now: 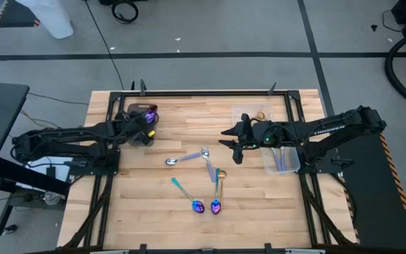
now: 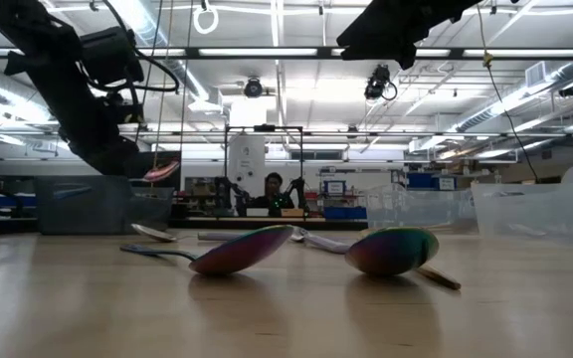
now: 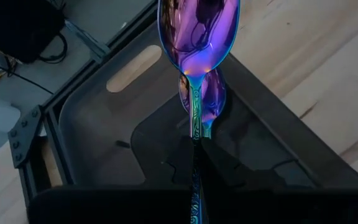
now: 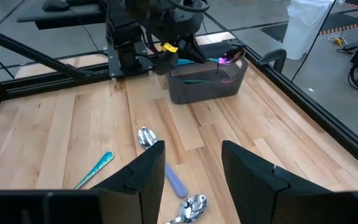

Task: Sort silverware by color (type)
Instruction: Put the blue spoon into the black bin

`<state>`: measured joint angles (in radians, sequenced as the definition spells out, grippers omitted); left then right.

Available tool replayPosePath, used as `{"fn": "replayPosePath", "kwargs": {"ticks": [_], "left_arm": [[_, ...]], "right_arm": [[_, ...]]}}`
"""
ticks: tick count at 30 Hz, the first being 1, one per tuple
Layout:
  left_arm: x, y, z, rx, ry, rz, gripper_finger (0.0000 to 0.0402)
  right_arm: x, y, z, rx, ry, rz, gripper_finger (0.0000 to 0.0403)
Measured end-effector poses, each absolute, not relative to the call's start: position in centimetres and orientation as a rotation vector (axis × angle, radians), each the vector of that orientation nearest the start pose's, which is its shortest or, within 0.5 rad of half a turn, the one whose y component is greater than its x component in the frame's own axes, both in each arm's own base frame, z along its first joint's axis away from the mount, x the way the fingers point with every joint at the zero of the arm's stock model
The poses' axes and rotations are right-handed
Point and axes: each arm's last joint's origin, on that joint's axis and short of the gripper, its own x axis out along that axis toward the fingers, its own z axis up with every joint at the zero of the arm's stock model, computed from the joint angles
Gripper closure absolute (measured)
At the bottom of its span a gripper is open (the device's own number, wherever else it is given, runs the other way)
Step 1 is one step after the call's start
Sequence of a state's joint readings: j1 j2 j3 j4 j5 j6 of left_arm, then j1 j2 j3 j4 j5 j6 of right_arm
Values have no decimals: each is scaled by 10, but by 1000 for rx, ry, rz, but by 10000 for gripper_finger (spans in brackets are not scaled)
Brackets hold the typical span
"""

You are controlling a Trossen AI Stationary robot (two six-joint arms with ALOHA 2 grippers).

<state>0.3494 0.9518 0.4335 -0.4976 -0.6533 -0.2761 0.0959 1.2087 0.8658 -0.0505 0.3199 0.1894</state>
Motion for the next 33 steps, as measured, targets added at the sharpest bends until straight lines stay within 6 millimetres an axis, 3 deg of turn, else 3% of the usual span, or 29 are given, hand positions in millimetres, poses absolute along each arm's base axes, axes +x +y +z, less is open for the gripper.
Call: {"fn": "replayPosePath", "kwargs": {"ticks": [23,33], "left_arm": [[133,83,167,-299,938,1012,377],[131,83,167,-357,925,1053,302]], "right_arm": [[265,16,288,105,358,-256,234],[265,16,288,104,359,-256,234]]}}
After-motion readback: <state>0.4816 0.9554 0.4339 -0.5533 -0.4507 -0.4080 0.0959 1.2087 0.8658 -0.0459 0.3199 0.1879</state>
